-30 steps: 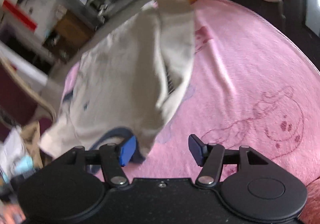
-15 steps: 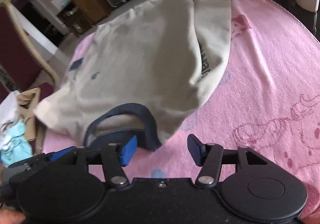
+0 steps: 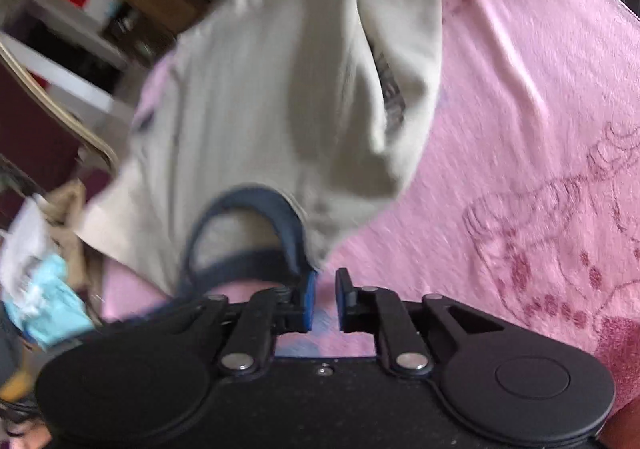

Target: Fold clothes

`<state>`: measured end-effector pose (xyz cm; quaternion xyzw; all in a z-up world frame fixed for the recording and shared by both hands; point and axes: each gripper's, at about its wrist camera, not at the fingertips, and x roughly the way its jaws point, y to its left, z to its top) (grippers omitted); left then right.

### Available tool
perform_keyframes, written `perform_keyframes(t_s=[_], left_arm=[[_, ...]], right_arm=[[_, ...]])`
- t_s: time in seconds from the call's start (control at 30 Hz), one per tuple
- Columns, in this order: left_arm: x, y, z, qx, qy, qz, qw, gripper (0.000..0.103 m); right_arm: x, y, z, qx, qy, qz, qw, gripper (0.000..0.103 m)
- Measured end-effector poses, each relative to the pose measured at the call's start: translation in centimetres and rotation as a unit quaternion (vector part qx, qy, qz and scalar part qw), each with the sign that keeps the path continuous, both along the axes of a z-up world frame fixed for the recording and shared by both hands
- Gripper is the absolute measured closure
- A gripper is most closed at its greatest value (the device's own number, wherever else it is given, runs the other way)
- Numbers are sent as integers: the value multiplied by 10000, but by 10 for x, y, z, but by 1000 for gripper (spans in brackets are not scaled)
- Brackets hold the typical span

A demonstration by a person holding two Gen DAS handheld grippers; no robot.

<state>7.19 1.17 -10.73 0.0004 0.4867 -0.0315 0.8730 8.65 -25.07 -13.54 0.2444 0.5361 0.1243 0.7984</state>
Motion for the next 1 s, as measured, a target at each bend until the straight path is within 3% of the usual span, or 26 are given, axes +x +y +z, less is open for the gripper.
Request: perform_keyframes(t_s=[0.03,0.07,0.13,0.23,0.3,0.37,0.47,0.57,0.67,0.77,1.0], left_arm=[[-2,3,5,-36,-102,10,9999,71],[-3,6,10,-66,-208,18,9998,72],[-2,11,20,-59,-434,54,9990,72],[12,18,27,227,-593,189,9978,72],[23,19,28,474,-588,320,9966,73],[36,24,29,554,-572,468,9957,73],[52,33,24,510,-557,620,9952,73],[62,38,10,494,-432,699,9954,77],[65,40,-10,494,-188,712,9961,80],[63,41,-10,501,-230,690,9961,80],[60,45,-9,363,-225,760,9962,79]], right_arm=[[-2,-2,5,8,-120,8,9999,68],[-4,-6,12,35,-279,-57,9996,50],[-6,-22,24,35,-482,-354,9982,48],[5,-55,35,201,-609,-1010,9928,50],[16,-79,39,341,-660,-1447,9867,67],[33,-99,39,535,-640,-1771,9806,76],[64,-117,26,869,-523,-2093,9726,76],[95,-120,5,1064,-307,-2217,9688,77],[116,-119,-17,720,-86,-2170,9735,77],[126,-121,-35,761,167,-2204,9723,78],[139,-123,-48,1130,-155,-2192,9690,83]])
